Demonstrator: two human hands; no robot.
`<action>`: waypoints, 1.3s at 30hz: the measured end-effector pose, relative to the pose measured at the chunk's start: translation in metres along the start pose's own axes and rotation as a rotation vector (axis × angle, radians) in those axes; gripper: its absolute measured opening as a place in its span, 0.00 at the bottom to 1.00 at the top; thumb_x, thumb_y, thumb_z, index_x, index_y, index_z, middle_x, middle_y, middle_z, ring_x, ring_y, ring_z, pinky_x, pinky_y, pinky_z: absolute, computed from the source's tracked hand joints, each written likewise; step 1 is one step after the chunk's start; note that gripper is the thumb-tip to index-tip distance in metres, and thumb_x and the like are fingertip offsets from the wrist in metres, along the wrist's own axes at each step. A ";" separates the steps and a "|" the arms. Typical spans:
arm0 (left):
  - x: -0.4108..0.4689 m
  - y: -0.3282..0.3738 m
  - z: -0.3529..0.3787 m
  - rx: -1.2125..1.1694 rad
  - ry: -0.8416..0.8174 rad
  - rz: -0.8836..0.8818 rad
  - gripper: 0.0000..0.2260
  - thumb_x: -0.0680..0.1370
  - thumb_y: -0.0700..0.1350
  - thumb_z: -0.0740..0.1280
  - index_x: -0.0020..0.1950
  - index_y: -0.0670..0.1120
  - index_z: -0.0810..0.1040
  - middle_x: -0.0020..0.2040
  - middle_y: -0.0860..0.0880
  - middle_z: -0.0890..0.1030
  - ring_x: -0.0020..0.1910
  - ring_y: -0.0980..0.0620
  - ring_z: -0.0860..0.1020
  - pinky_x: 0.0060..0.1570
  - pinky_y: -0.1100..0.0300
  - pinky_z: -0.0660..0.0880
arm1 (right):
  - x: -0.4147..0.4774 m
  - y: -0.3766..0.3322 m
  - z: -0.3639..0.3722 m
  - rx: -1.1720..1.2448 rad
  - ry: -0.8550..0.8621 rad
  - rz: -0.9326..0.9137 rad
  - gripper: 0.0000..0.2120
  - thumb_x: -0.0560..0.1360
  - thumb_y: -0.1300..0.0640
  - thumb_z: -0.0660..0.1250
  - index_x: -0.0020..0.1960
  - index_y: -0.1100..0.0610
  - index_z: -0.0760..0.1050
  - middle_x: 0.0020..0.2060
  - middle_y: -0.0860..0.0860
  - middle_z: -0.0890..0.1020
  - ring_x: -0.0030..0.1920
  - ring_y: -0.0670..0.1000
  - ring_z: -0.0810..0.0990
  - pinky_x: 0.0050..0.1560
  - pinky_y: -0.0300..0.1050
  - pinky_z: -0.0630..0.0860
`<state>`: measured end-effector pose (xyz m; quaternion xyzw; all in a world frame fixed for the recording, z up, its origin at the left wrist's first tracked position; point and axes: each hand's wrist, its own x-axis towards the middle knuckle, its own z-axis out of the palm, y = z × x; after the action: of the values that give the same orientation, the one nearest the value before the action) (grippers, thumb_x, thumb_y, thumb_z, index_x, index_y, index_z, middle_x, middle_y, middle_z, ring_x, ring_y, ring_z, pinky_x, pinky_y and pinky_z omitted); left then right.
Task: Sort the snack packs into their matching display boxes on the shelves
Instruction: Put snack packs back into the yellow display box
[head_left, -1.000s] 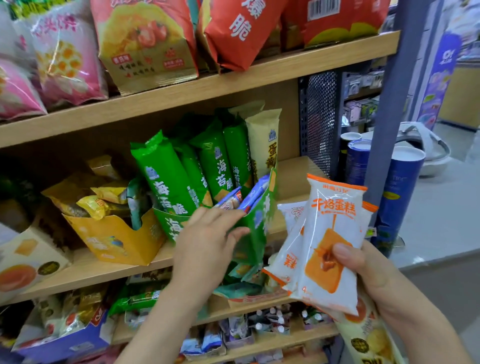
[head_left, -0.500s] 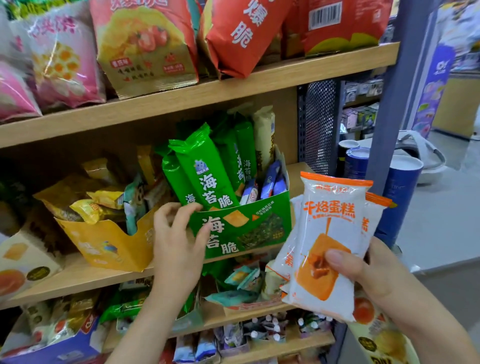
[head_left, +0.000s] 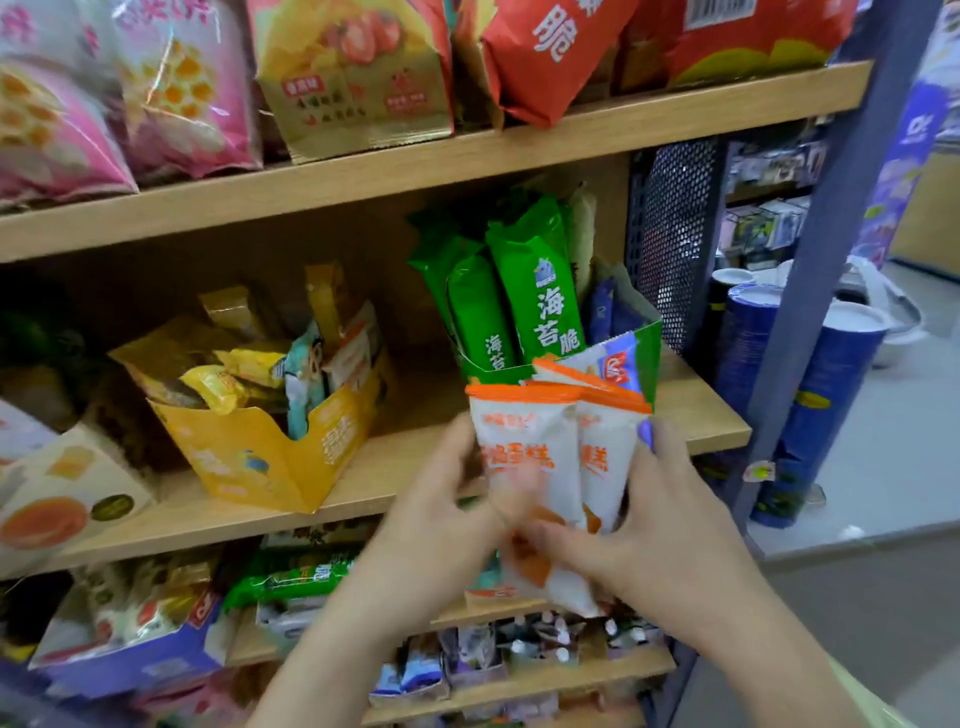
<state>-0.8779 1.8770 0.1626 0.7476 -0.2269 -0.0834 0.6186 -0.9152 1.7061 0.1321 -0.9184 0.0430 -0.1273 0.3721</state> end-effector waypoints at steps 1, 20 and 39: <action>-0.007 -0.002 0.006 -0.011 -0.025 -0.050 0.20 0.72 0.52 0.76 0.60 0.60 0.72 0.51 0.63 0.83 0.50 0.64 0.81 0.45 0.66 0.78 | -0.002 -0.006 0.006 -0.070 0.027 -0.007 0.40 0.53 0.23 0.59 0.62 0.38 0.67 0.52 0.41 0.62 0.50 0.47 0.77 0.46 0.49 0.75; -0.022 -0.042 -0.026 0.172 0.328 -0.124 0.24 0.69 0.48 0.79 0.57 0.62 0.70 0.47 0.65 0.82 0.45 0.63 0.82 0.46 0.58 0.80 | -0.005 -0.031 0.056 0.048 -0.184 0.031 0.34 0.52 0.28 0.67 0.55 0.40 0.69 0.48 0.39 0.64 0.46 0.39 0.74 0.41 0.38 0.74; -0.031 -0.055 -0.071 -0.412 0.272 -0.452 0.25 0.60 0.41 0.79 0.56 0.42 0.78 0.45 0.42 0.86 0.39 0.45 0.84 0.39 0.52 0.81 | 0.009 -0.019 0.067 0.469 -0.222 0.013 0.12 0.71 0.38 0.69 0.53 0.38 0.80 0.58 0.42 0.77 0.59 0.37 0.75 0.53 0.29 0.70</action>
<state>-0.8634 1.9613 0.1208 0.6425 0.0508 -0.1618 0.7473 -0.8894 1.7633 0.1012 -0.8152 -0.0230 -0.0299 0.5780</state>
